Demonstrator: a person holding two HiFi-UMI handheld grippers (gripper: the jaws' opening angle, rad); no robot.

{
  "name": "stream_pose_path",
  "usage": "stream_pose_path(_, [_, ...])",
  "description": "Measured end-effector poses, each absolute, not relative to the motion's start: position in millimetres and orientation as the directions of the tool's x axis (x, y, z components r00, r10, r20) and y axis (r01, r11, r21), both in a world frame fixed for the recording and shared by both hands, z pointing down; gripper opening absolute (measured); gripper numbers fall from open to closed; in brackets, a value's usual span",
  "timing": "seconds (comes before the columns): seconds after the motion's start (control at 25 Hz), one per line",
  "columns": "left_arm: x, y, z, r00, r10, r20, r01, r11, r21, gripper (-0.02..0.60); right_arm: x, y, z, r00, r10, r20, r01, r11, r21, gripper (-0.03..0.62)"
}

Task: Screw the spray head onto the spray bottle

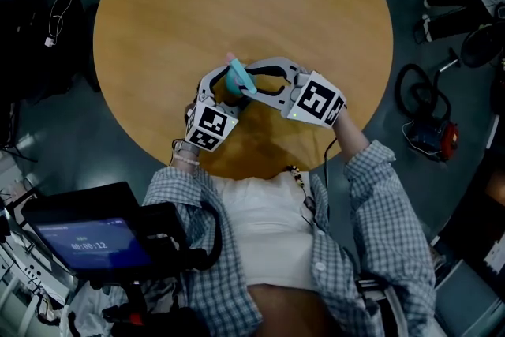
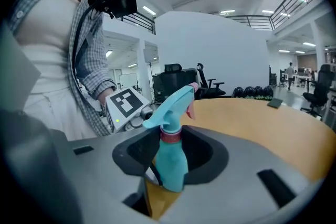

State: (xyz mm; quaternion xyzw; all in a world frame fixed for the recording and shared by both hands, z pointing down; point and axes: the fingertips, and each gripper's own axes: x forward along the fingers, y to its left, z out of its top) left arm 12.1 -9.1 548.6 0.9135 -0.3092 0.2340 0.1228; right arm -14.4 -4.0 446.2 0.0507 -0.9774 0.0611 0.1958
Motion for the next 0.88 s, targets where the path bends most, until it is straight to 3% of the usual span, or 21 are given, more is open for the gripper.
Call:
stream_pose_path(0.16, [11.7, -8.6, 547.0, 0.687, -0.525, 0.502, -0.638, -0.767, 0.071, 0.373, -12.7, -4.7, 443.5, -0.881, -0.301, 0.366, -0.336, 0.941, -0.036, 0.124])
stream_pose_path(0.32, [10.7, -9.3, 545.7, 0.672, -0.546, 0.500, -0.657, -0.752, 0.062, 0.373, -10.8, -5.7, 442.8, -0.739, -0.589, 0.327, -0.625, 0.781, -0.005, 0.124])
stream_pose_path(0.44, [10.1, -10.2, 545.8, 0.665, -0.557, 0.498, -0.670, -0.740, 0.068, 0.373, -11.0, -6.8, 444.1, -0.634, -0.703, 0.324, -0.745, 0.667, -0.010, 0.124])
stream_pose_path(0.56, [9.6, -9.5, 546.8, 0.673, -0.550, 0.495, -0.665, -0.743, 0.078, 0.373, -15.1, -2.9, 445.9, -0.689, -0.649, 0.321, -0.695, 0.718, -0.041, 0.129])
stream_pose_path(0.68, [11.4, -9.0, 547.6, 0.689, -0.527, 0.497, -0.640, -0.765, 0.075, 0.374, -10.9, 0.8, 445.2, -0.812, -0.483, 0.328, -0.536, 0.840, -0.090, 0.158])
stream_pose_path(0.88, [12.6, -8.5, 546.1, 0.711, -0.499, 0.497, -0.608, -0.790, 0.077, 0.373, -1.6, -5.4, 442.7, -0.892, -0.271, 0.362, -0.327, 0.939, -0.104, 0.158])
